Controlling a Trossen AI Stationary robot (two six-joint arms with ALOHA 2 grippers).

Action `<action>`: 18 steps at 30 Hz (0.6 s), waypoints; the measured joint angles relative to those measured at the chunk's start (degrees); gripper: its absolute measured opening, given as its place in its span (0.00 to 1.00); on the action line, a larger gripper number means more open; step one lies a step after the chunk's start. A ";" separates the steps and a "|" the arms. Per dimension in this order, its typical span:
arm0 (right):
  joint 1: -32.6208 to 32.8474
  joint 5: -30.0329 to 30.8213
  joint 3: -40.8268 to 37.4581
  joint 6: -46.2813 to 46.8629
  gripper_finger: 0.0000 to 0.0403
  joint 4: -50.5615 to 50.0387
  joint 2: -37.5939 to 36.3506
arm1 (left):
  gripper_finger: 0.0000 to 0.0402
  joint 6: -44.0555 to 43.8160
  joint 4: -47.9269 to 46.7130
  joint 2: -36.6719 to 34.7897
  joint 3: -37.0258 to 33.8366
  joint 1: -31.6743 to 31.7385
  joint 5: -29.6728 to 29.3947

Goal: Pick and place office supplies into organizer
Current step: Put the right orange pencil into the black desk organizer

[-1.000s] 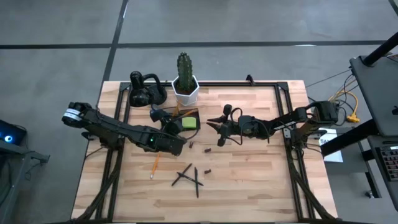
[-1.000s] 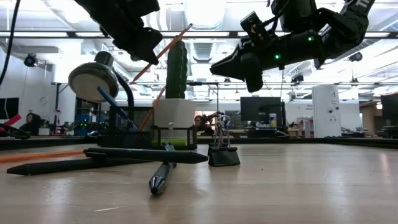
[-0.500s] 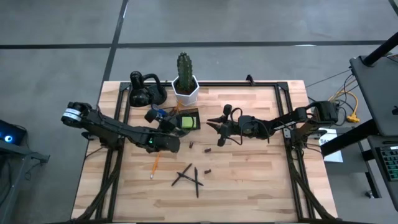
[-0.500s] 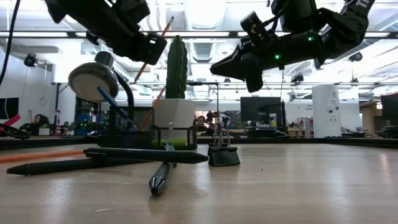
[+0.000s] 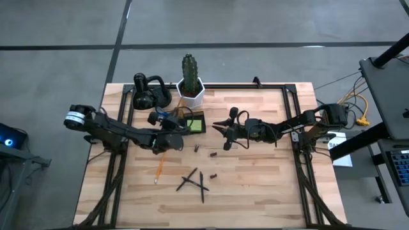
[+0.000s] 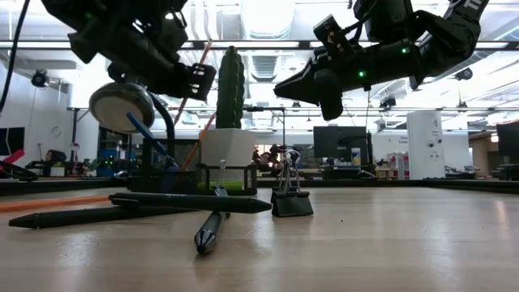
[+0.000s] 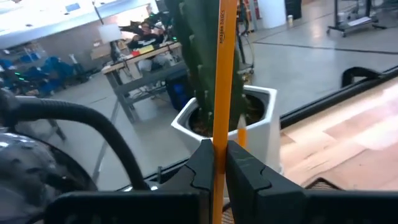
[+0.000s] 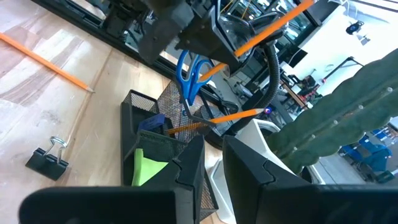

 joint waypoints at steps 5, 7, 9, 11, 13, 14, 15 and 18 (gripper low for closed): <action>0.00 0.00 0.00 -0.01 0.12 0.00 0.00 | 0.01 -0.06 0.48 1.20 -0.72 0.20 -4.57; -0.01 0.00 0.00 -0.02 0.12 0.01 0.00 | 0.01 -0.06 1.87 1.80 -1.22 0.22 -5.22; 0.00 0.00 0.00 -0.02 0.12 0.00 0.00 | 0.01 -0.03 3.85 2.20 -1.94 0.27 -5.13; -0.02 0.00 0.00 -0.02 0.12 0.02 0.00 | 0.01 -0.07 5.97 2.86 -2.62 0.38 -5.19; 0.00 0.00 0.00 -0.02 0.12 0.00 0.00 | 0.01 -0.08 6.64 3.36 -3.23 0.59 -5.23; -0.02 0.00 0.00 -0.02 0.12 0.04 0.00 | 0.01 -0.09 7.25 3.70 -3.33 0.81 -5.38; -0.02 0.00 0.00 -0.02 0.12 0.02 0.00 | 0.01 -0.12 8.21 4.16 -3.33 0.98 -5.42; 0.00 0.00 0.00 -0.02 0.12 0.02 0.00 | 0.01 -0.11 8.86 5.26 -3.51 1.49 -5.42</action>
